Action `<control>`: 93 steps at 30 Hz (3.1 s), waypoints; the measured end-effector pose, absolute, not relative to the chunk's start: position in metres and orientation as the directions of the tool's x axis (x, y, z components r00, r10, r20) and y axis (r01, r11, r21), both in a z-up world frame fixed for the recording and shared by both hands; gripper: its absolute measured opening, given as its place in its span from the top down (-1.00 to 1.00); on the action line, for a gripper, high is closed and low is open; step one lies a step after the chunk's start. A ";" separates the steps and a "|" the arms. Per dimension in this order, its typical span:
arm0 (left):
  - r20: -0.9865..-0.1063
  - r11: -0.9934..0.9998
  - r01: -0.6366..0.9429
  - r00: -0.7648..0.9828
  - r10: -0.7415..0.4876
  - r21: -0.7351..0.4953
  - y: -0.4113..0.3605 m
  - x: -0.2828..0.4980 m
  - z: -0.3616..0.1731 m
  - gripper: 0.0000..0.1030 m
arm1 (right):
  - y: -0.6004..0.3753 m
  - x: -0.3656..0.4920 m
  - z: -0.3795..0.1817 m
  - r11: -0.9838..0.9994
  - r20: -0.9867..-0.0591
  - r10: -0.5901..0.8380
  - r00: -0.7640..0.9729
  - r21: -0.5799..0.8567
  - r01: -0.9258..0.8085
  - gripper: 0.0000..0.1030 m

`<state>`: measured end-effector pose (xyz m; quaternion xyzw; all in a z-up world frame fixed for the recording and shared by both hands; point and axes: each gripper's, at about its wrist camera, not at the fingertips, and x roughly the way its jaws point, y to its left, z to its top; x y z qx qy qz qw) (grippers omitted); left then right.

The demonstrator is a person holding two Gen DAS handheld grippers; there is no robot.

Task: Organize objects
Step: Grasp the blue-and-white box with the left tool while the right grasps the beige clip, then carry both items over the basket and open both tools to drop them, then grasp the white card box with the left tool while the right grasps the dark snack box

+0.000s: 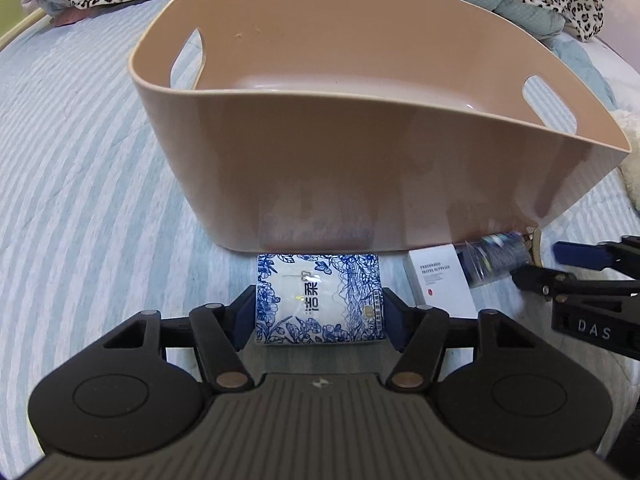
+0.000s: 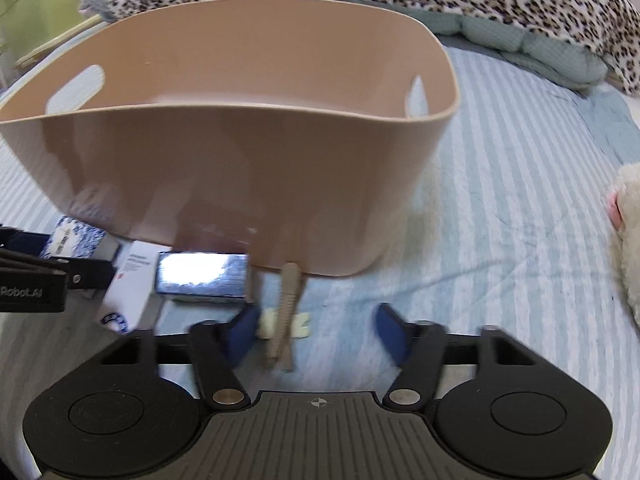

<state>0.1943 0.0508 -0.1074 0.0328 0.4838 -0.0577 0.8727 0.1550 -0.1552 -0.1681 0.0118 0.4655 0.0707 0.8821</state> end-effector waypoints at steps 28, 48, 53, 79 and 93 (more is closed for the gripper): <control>-0.709 0.979 0.201 0.695 -0.118 0.033 0.038 0.135 -0.018 -0.25 | -0.193 0.105 -0.066 0.972 -0.665 0.217 0.715 0.211 -0.098 0.66; -0.639 0.978 0.176 0.767 -0.065 0.112 0.003 0.218 0.003 -0.25 | -0.180 0.182 -0.033 0.986 -0.585 0.160 0.795 0.140 -0.095 0.66; -0.682 0.980 0.148 0.731 -0.020 0.131 0.001 0.241 -0.025 -0.25 | -0.173 0.202 -0.061 0.991 -0.643 0.130 0.755 0.106 -0.080 0.66; -0.687 0.980 0.161 0.725 -0.037 0.118 0.009 0.195 -0.008 -0.44 | -0.187 0.156 -0.048 0.992 -0.659 0.123 0.742 0.096 -0.079 -0.90; -0.762 0.974 0.181 0.647 -0.016 0.133 0.004 0.161 -0.044 -0.45 | -0.185 0.121 -0.083 0.996 -0.730 0.085 0.678 0.052 -0.070 -0.96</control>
